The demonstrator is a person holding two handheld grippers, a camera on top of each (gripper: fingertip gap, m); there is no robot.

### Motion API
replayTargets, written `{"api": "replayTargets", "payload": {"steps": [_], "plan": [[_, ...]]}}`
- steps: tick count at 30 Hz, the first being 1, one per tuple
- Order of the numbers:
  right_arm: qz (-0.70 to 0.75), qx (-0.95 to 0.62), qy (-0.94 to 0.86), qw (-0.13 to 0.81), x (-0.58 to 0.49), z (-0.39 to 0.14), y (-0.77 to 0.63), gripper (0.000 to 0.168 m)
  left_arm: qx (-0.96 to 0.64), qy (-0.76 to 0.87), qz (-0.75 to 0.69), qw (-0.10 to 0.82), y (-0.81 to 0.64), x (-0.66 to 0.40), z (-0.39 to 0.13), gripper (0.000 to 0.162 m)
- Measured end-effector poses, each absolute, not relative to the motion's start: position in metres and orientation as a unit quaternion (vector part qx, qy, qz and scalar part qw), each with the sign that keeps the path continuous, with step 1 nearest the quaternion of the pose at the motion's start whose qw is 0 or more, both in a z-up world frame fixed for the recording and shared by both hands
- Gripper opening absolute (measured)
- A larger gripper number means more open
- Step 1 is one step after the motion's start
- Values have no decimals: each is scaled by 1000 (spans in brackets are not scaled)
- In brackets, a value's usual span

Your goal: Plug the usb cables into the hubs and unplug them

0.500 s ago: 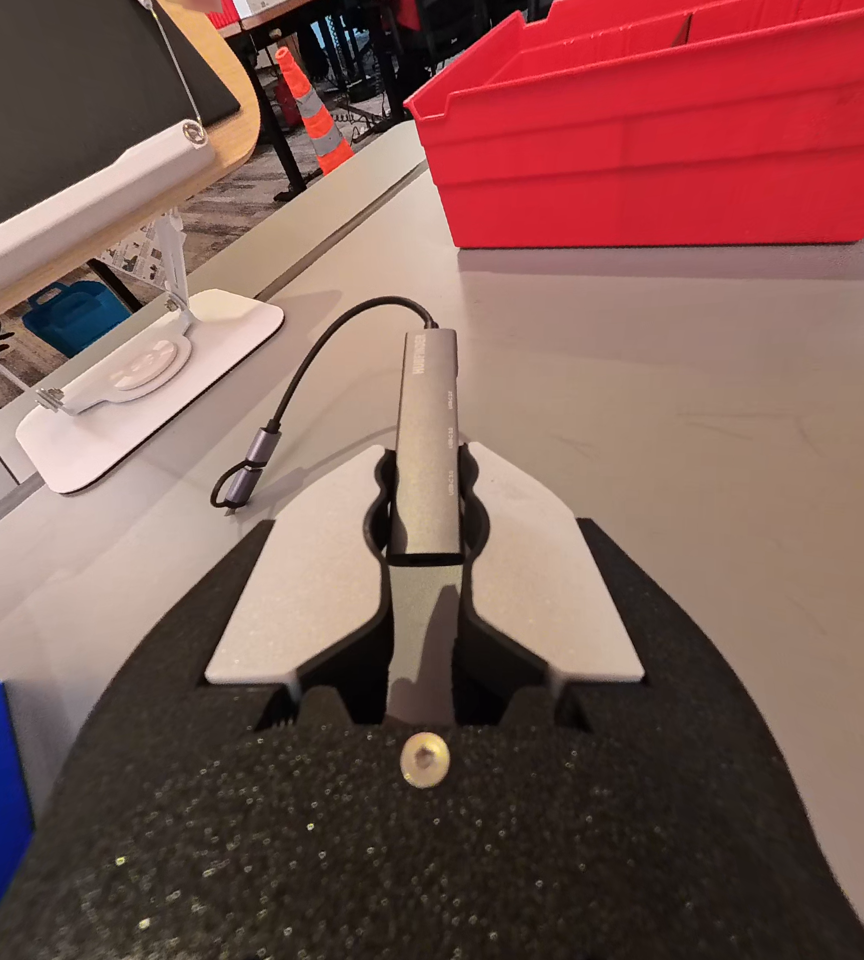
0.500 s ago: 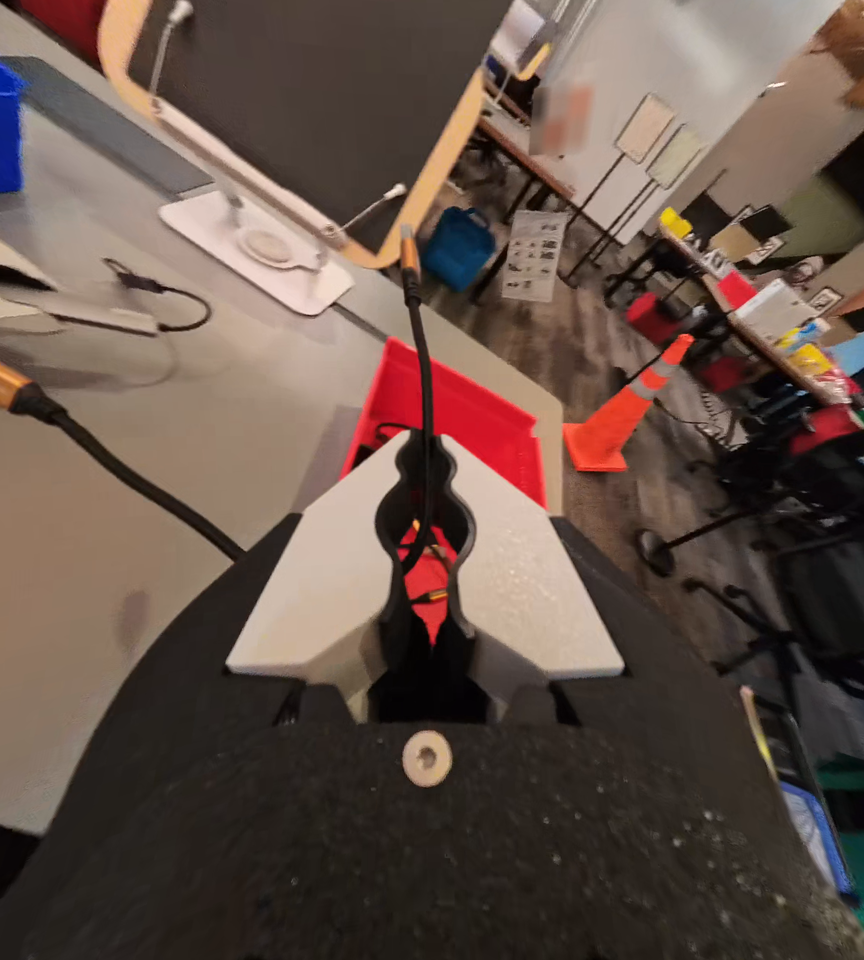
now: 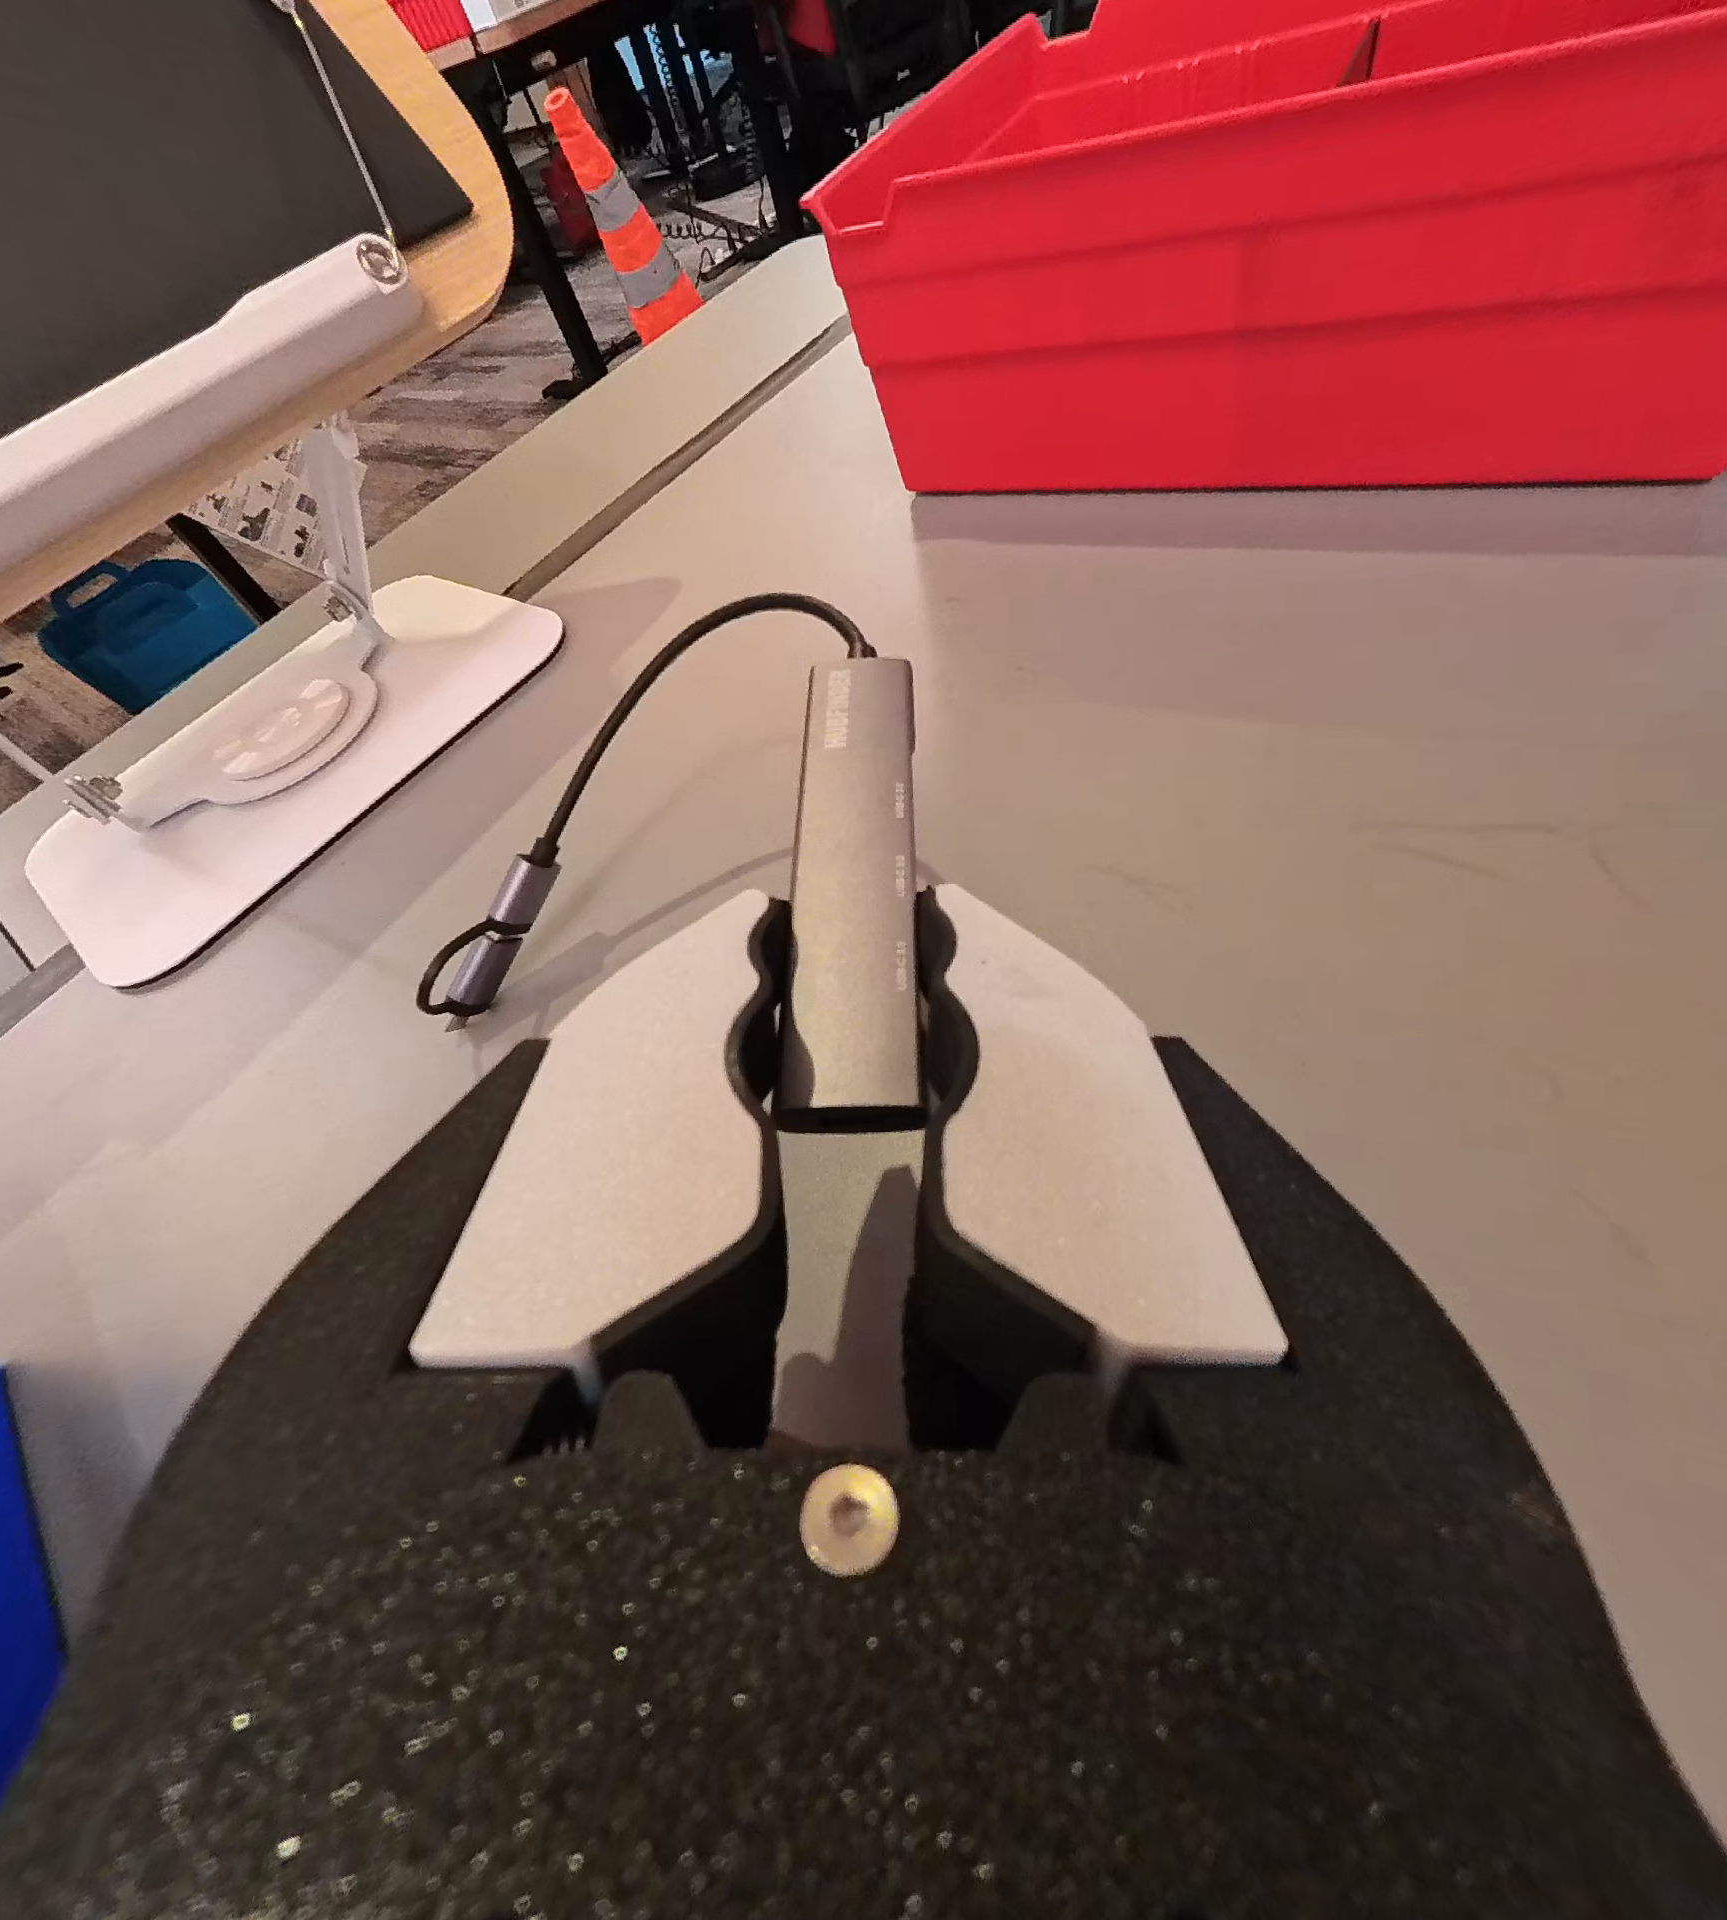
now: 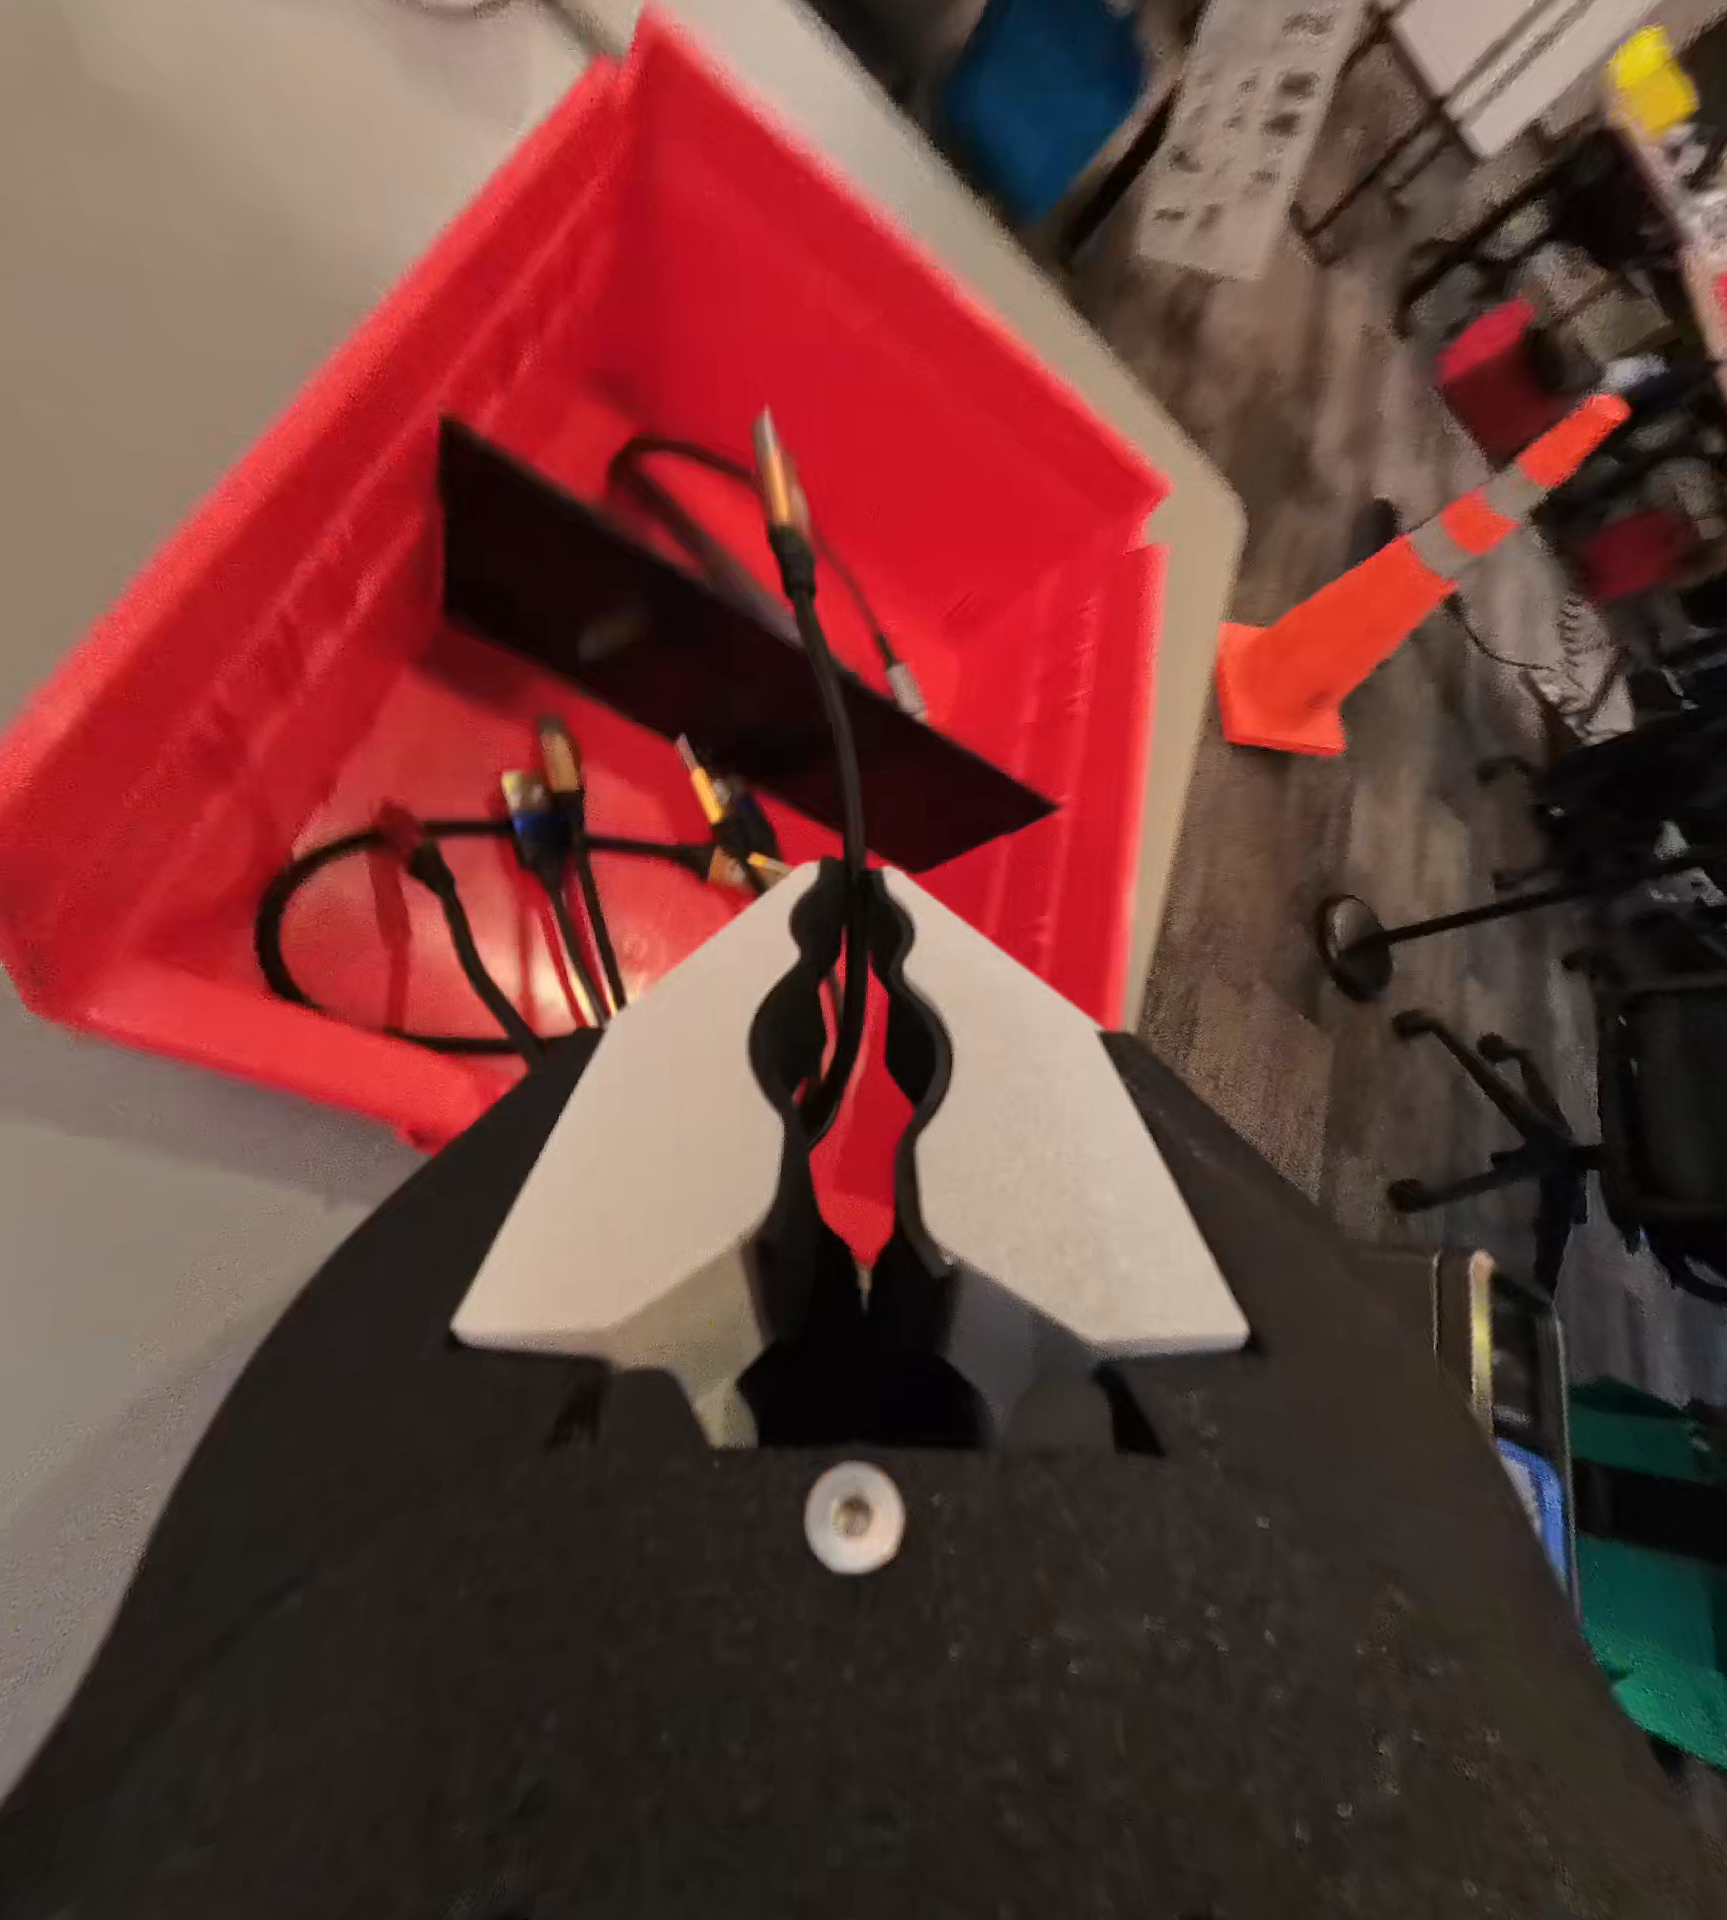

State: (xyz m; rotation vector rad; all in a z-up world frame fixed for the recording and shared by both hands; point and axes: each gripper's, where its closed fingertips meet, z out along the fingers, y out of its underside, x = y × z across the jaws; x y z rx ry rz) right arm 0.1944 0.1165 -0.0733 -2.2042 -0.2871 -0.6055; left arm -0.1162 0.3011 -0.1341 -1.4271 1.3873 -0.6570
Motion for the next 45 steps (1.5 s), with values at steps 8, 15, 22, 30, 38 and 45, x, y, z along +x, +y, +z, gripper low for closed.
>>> {"api": "replayTargets", "payload": {"steps": [8,15,22,30,38,45], "plan": [[-263,-901,-291,183,231,-155,112,3,-587,573,-267,506,301,-116,-133,23],[-228,-936,-187,192,237,-147,123,41,-560,562,-288,536,299,-121,-119,23],[126,-845,-102,509,24,-47,181,21,-450,567,-265,637,280,-128,-82,23],[482,-725,-82,485,-131,-43,212,52,-325,577,-278,696,224,-130,-56,23],[421,-719,-41,551,-73,-25,223,7,-336,592,-296,670,222,-127,-67,36],[-136,-816,-62,559,144,29,208,7,-387,587,-276,655,245,-123,-78,30]]}}
